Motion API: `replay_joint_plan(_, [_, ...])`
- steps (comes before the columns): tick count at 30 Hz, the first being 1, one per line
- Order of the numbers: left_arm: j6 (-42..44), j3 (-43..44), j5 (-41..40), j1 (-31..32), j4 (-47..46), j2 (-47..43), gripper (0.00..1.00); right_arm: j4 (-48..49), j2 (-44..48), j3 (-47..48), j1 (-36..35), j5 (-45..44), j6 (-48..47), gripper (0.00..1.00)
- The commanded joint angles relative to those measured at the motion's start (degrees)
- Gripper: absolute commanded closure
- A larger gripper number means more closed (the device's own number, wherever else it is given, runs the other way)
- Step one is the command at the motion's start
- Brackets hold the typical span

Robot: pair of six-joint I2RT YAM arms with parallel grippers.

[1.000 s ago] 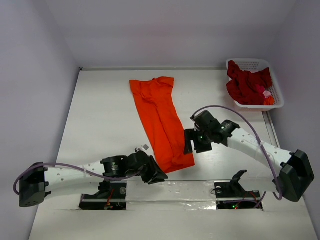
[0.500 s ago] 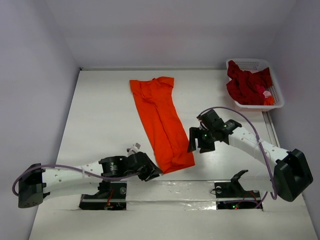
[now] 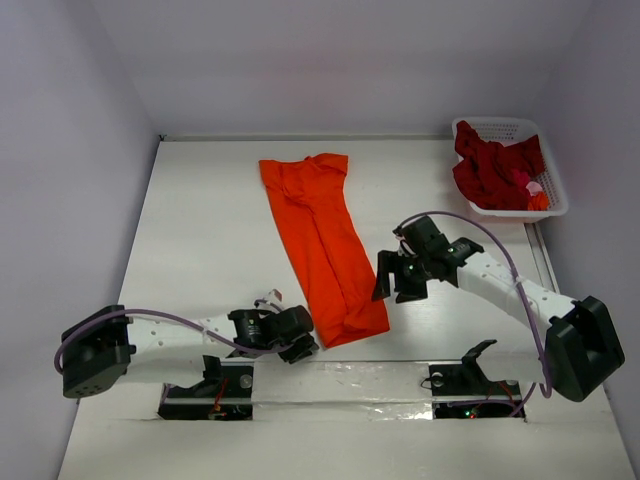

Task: Fold and stack the t-shirts
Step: Fold the tshirt

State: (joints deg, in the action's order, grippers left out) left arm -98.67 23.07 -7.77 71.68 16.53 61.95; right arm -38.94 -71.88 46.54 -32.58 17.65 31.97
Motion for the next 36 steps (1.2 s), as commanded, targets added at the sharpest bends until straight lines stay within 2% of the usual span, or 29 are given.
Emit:
replay_joint_plan(1, [-4.07, 1.89, -5.06, 0.3, 0.78, 0.45, 0.77, 2.81, 0.25, 0.22, 0.59, 1.95, -0.41, 0.24])
replay_joint_plan(10, [-5.12, 1.37, -9.72, 0.3, -1.24, -1.74, 0.78, 3.08, -0.28, -0.75, 0.59, 3.0, -1.47, 0.24])
replay_joint_plan(13, [-6.09, 0.14, -10.16, 0.82, -1.33, -4.11, 0.71, 3.08, -0.37, -0.84, 0.59, 3.09, -1.73, 0.23])
replay_joint_plan(21, [-10.13, -6.37, -12.01, 0.83, -5.9, -10.89, 0.65, 3.17, -1.16, -0.67, 0.59, 3.27, -1.91, 0.23])
replay_joint_plan(29, [-9.96, -5.93, -12.09, 0.83, -8.09, -7.03, 0.65, 2.73, -2.56, -0.84, 0.59, 3.62, -1.73, 0.23])
replay_joint_plan(36, [-9.17, -5.93, -11.65, 0.83, -13.28, -2.72, 0.66, 5.71, -5.47, -3.91, 2.25, 8.36, -0.24, 0.23])
